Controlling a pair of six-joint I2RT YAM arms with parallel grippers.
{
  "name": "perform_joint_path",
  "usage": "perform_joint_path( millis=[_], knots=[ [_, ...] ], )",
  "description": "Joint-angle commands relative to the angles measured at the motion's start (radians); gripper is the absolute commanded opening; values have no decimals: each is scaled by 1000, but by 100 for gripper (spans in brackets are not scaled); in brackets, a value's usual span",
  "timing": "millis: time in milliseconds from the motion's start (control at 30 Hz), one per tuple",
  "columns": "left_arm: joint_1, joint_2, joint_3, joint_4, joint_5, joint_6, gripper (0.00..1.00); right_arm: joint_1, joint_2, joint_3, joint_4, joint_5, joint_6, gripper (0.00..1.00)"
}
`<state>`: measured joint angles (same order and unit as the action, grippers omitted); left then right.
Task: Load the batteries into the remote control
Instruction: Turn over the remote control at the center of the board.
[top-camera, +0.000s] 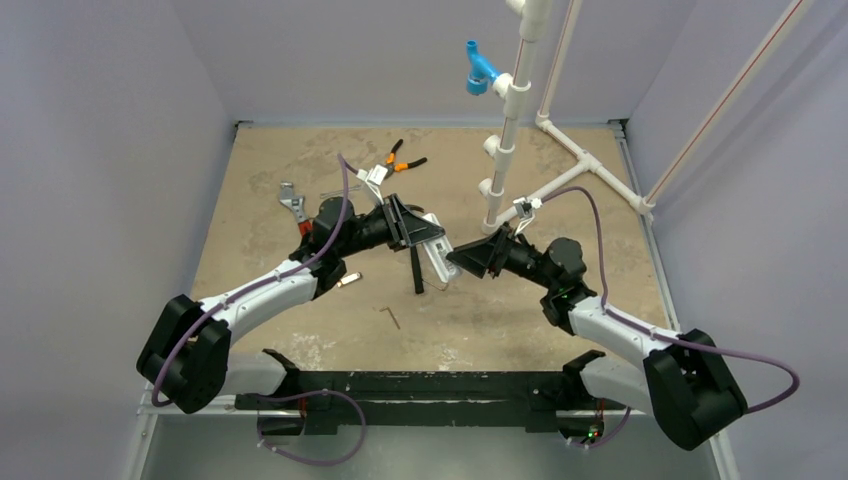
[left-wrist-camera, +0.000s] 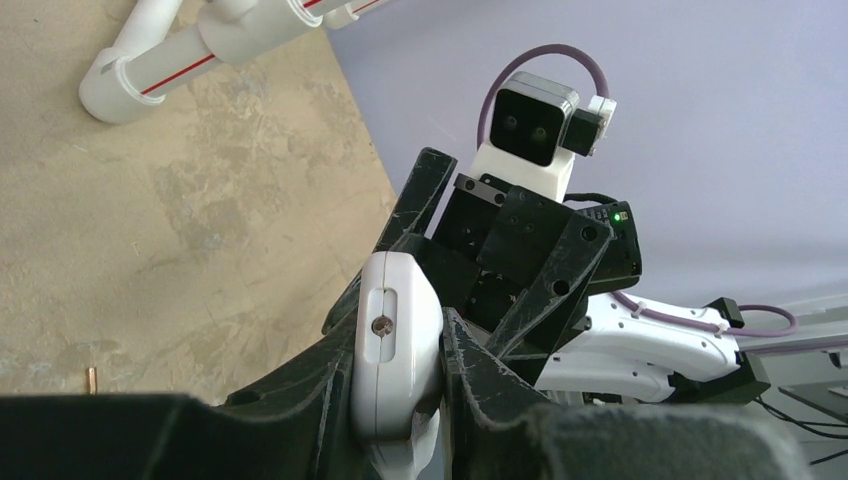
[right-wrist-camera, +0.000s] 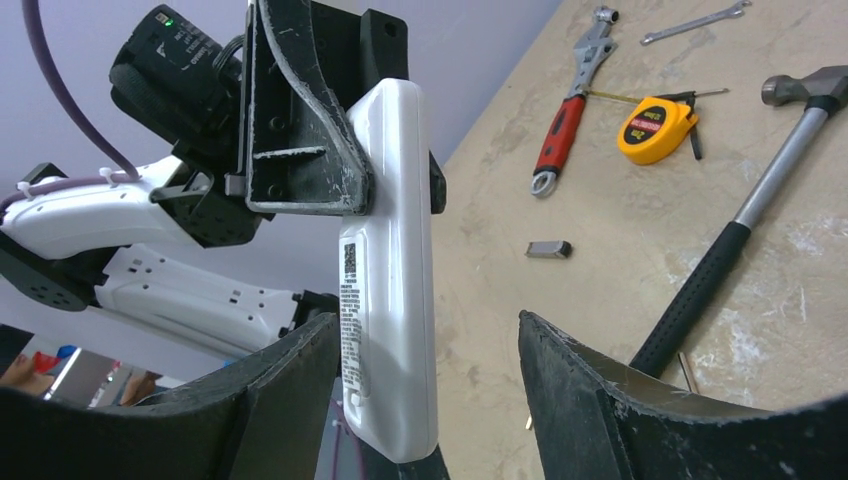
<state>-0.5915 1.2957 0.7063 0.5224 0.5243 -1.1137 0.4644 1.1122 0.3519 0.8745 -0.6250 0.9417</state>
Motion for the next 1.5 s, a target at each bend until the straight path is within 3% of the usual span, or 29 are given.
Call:
perform_joint_path(
  millis=[0, 833, 1100, 1300, 1467],
  knots=[
    [-4, -15, 50, 100, 36, 25, 0, 0, 2, 18, 82, -31, 27, 64],
    [-3, 6, 71, 131, 40, 35, 0, 15, 224, 50, 419, -185, 269, 41],
    [-3, 7, 81, 106, 38, 44, 0, 17, 223, 52, 417, -188, 258, 21],
    [-3, 1, 89, 67, 31, 57, 16, 16, 206, 64, 377, -207, 212, 1],
    [-4, -10, 101, 23, 29, 79, 33, 17, 152, 87, 289, -207, 144, 0]
  ],
)
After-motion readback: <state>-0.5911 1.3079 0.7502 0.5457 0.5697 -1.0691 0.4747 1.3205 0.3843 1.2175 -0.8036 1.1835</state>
